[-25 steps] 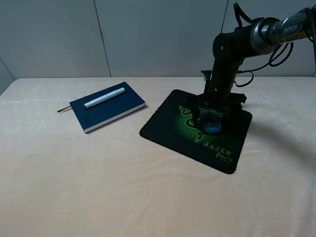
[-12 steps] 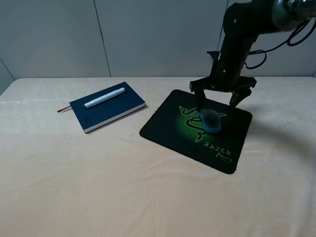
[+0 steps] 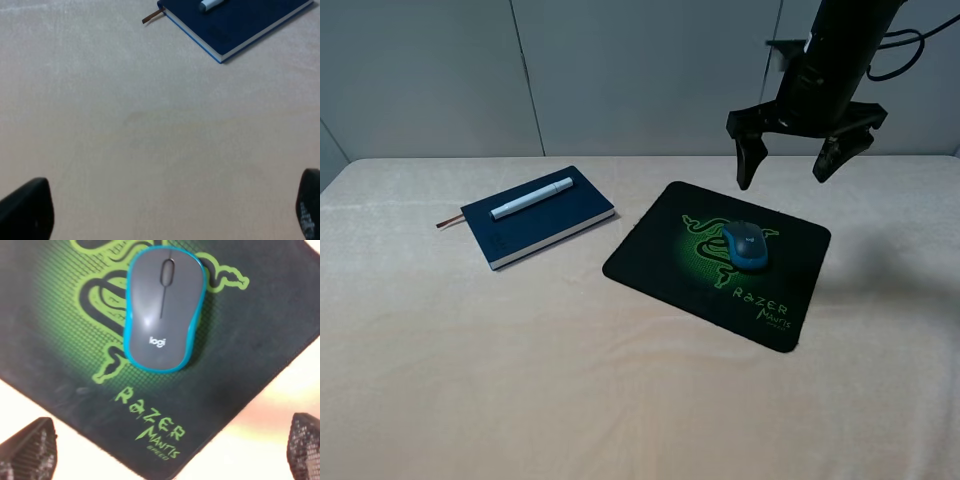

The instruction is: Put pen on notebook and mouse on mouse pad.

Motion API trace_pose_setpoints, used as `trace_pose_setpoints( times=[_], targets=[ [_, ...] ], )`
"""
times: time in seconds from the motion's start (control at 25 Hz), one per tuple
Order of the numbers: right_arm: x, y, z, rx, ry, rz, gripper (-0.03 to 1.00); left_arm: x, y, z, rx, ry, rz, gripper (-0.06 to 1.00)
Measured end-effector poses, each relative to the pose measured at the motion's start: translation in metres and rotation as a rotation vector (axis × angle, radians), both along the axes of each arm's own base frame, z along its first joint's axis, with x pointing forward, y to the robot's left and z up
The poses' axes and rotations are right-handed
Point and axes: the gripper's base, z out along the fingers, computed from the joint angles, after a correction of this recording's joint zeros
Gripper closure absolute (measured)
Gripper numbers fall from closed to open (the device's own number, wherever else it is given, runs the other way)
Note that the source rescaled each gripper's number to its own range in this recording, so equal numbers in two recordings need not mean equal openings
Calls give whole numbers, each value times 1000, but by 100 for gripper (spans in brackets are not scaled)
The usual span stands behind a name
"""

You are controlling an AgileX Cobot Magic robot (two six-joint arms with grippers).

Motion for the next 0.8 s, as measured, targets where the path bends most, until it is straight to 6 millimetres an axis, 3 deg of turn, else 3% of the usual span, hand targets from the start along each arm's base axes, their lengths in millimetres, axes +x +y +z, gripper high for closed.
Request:
trace_pose_setpoints(
  times=[0.24,0.48,0.8],
  targets=[
    [-32,15,31,31,-66,83,-3,0,0,0,0,0,0,-1],
    [-83,28,32,23,-33,189,-3,0,0,0,0,0,0,-1],
    [-137,6,35,22,-32,224,-3,0,0,0,0,0,0,-1]
  ],
)
